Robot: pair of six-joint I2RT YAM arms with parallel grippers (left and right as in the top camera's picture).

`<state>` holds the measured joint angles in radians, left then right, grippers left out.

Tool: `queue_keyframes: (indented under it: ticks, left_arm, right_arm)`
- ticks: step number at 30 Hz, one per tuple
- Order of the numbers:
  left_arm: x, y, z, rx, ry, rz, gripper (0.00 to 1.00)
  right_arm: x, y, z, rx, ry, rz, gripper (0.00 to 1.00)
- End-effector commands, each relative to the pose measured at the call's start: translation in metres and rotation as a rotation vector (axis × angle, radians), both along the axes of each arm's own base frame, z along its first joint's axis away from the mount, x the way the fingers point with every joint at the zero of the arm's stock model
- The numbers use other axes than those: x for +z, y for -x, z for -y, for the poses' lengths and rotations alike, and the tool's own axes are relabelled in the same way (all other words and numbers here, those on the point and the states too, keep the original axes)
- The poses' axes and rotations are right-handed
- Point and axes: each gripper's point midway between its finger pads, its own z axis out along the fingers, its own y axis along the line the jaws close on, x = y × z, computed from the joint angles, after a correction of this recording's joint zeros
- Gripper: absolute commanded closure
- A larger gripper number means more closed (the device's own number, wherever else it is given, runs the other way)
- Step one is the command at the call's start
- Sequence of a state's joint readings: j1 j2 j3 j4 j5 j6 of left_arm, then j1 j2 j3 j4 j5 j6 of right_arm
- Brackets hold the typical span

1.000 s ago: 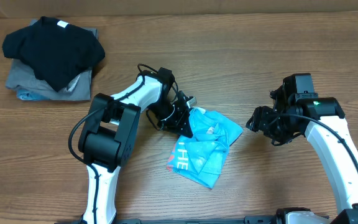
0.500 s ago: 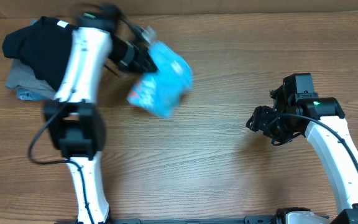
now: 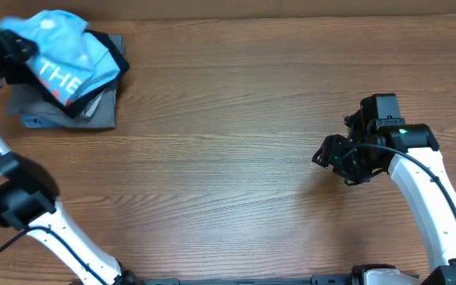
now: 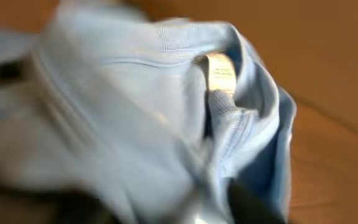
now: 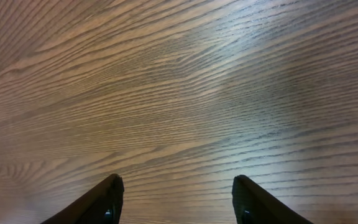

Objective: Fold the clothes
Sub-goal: 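Grasp the folded shirt with the left gripper and place it on the stack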

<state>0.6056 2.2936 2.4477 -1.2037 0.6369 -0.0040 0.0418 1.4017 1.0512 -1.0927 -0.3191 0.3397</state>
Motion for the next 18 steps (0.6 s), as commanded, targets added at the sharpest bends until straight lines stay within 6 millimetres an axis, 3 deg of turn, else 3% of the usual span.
queue_keyframes:
  ticks: [1,6,10,14,18]
  left_arm:
    - [-0.02,0.005,0.0,0.03,0.045,-0.077,0.0]
    - [-0.019,0.028,-0.003,0.02,0.058,-0.121,0.0]
    - [0.007,0.048,0.008,0.008,0.096,-0.114,0.0]
    - [0.056,0.068,0.046,-0.141,0.022,-0.025,0.0]
    - [0.12,0.1,0.113,-0.314,-0.108,0.078,0.0]
  right_arm:
    - [-0.001,0.001,-0.003,0.0,-0.017,-0.006,0.41]
    - [0.0,0.001,-0.003,0.0,-0.017,-0.003,0.43]
    - [0.016,-0.002,-0.009,0.055,-0.042,0.057,0.44]
    - [0.059,-0.01,-0.011,0.094,-0.048,0.207,0.41]
    - [0.124,-0.007,-0.013,0.108,-0.056,0.422,0.35]
